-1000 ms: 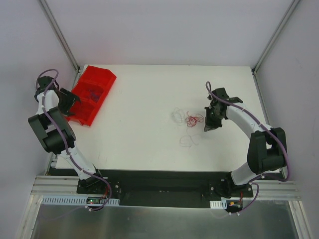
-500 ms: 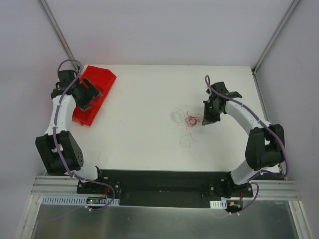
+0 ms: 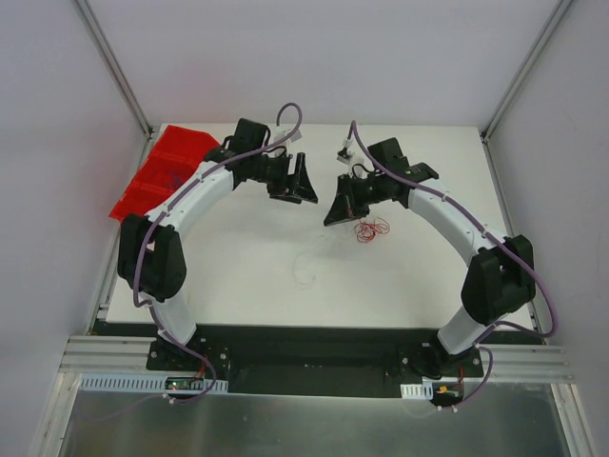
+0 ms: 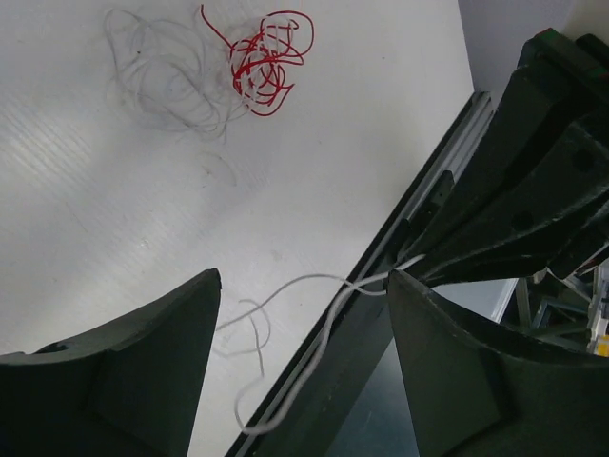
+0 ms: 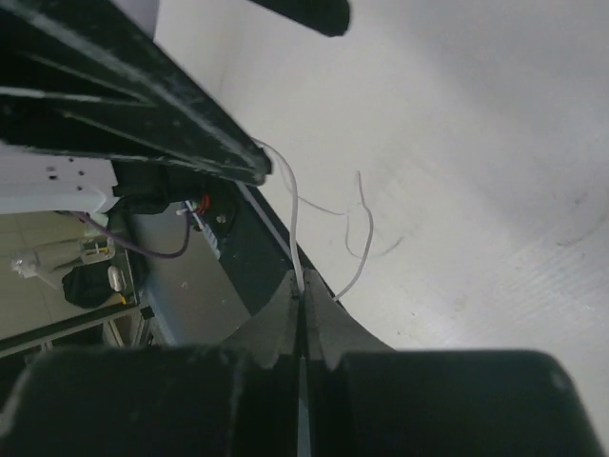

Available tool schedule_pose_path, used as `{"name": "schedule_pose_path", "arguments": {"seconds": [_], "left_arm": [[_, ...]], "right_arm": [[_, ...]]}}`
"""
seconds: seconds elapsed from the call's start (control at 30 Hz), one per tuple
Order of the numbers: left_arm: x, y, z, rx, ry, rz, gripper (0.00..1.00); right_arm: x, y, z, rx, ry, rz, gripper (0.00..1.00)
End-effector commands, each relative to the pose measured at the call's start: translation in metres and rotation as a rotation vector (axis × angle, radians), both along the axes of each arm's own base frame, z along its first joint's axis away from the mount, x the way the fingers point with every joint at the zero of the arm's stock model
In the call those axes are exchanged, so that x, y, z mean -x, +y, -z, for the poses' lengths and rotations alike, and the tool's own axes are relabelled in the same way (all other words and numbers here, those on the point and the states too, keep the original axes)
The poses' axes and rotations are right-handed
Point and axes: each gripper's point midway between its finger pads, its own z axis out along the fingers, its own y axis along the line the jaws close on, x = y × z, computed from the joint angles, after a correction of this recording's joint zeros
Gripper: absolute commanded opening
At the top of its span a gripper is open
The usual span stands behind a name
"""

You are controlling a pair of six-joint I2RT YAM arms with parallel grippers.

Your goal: Untangle the cables

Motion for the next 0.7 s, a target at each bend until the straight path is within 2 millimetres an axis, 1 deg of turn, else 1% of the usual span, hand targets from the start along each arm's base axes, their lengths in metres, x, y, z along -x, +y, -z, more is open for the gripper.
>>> {"name": "schedule_pose_path", "arguments": {"seconds": [0.0, 0.03, 0.17, 0.23, 0.27, 0.3, 0.33, 0.4, 0.47, 0.5, 0.53, 0.57, 0.6, 0.67], "left_arm": [[0.006, 0.007, -0.029, 0.128, -0.084, 0.064, 0.71], [0.011, 0.008, -0.021, 0.130, -0.063, 0.065, 0.72], [0.023, 0.010, -0.002, 0.134, 0.000, 0.071, 0.72], [0.025, 0.012, 0.010, 0.111, 0.029, 0.052, 0.67], [0.025, 0.014, 0.017, 0.094, 0.038, 0.039, 0.61], [0.025, 0.017, 0.024, 0.071, 0.050, 0.020, 0.56], [0.024, 0.019, 0.030, 0.045, 0.055, -0.001, 0.55], [0.026, 0.021, 0.038, 0.031, 0.080, -0.005, 0.58], [0.030, 0.021, 0.049, 0.017, 0.124, 0.007, 0.64], [0.033, 0.020, 0.055, 0.002, 0.140, 0.018, 0.66], [0.033, 0.021, 0.062, -0.035, 0.139, 0.018, 0.66], [0.037, 0.020, 0.072, -0.086, 0.143, 0.025, 0.65], [0.038, 0.020, 0.080, -0.136, 0.134, 0.027, 0.62], [0.044, 0.017, 0.092, -0.212, 0.128, 0.063, 0.60]], "right_arm": [[-0.002, 0.019, -0.027, -0.132, 0.019, -0.047, 0.01], [-0.003, 0.018, -0.021, -0.126, 0.044, -0.032, 0.01], [0.005, 0.023, -0.003, -0.137, 0.106, -0.054, 0.01], [0.003, 0.022, 0.010, -0.114, 0.122, -0.038, 0.03], [0.001, 0.019, 0.023, -0.079, 0.145, -0.016, 0.11], [0.002, 0.019, 0.025, -0.066, 0.155, -0.021, 0.26], [0.006, 0.017, 0.034, -0.039, 0.190, -0.046, 0.35], [0.009, 0.012, 0.040, 0.021, 0.194, -0.053, 0.47], [0.006, -0.001, 0.046, 0.092, 0.168, -0.010, 0.57], [0.002, -0.008, 0.048, 0.112, 0.155, 0.020, 0.59], [-0.003, -0.019, 0.053, 0.152, 0.149, 0.069, 0.62], [-0.007, -0.032, 0.058, 0.185, 0.151, 0.122, 0.64], [-0.012, -0.044, 0.062, 0.212, 0.156, 0.173, 0.64], [-0.021, -0.072, 0.074, 0.288, 0.174, 0.282, 0.65]]}}
